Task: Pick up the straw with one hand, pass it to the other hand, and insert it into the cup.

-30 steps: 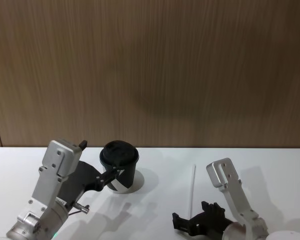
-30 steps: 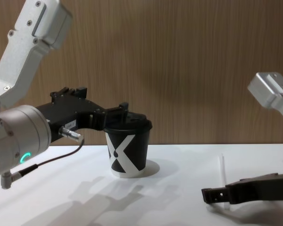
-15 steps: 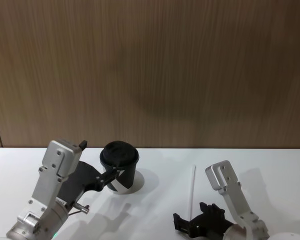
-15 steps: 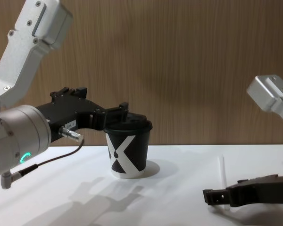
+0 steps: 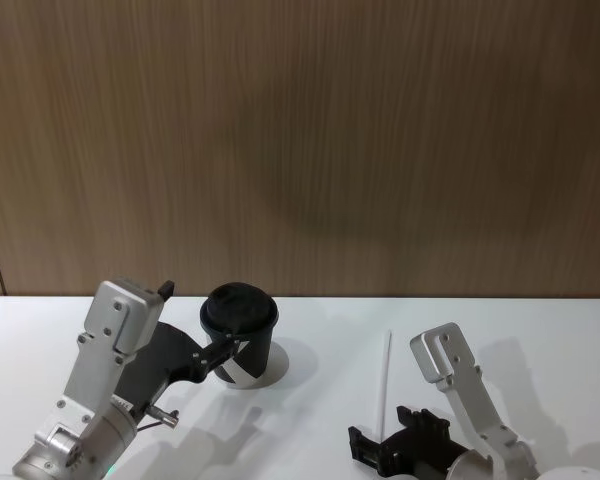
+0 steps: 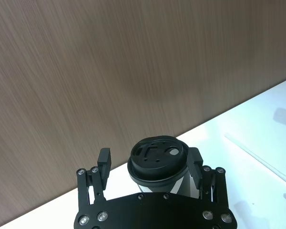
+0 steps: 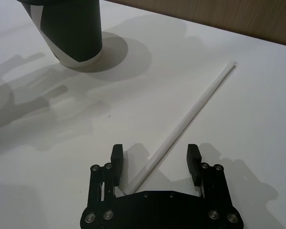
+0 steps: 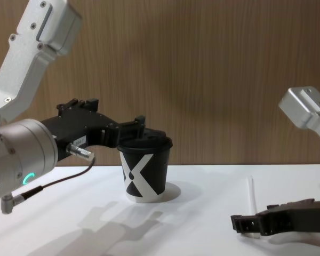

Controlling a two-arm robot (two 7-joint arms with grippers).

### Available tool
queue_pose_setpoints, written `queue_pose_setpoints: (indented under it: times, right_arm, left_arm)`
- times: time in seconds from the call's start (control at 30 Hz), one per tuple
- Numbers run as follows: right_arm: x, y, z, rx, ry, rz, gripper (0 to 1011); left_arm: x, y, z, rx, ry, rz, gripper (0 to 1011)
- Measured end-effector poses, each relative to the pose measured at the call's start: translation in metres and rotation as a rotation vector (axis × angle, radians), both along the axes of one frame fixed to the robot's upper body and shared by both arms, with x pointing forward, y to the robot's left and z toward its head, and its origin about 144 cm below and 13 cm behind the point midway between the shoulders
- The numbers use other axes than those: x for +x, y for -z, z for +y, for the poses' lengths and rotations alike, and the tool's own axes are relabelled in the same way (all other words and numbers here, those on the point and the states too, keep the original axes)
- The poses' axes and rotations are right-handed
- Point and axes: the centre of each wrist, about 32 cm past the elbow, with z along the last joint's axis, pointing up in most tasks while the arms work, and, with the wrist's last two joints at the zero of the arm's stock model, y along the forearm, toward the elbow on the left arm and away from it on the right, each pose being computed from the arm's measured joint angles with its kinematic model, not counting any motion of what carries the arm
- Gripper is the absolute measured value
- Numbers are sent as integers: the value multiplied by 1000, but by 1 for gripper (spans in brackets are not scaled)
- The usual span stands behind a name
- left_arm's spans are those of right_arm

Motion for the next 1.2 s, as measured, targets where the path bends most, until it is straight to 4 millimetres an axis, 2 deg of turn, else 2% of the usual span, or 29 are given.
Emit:
queue_pose_setpoints:
  times: [1.2]
  right_arm:
    - [0, 2, -1, -6, 0, 3, 602]
  left_arm:
    - [0, 0, 0, 0, 0, 0, 1000]
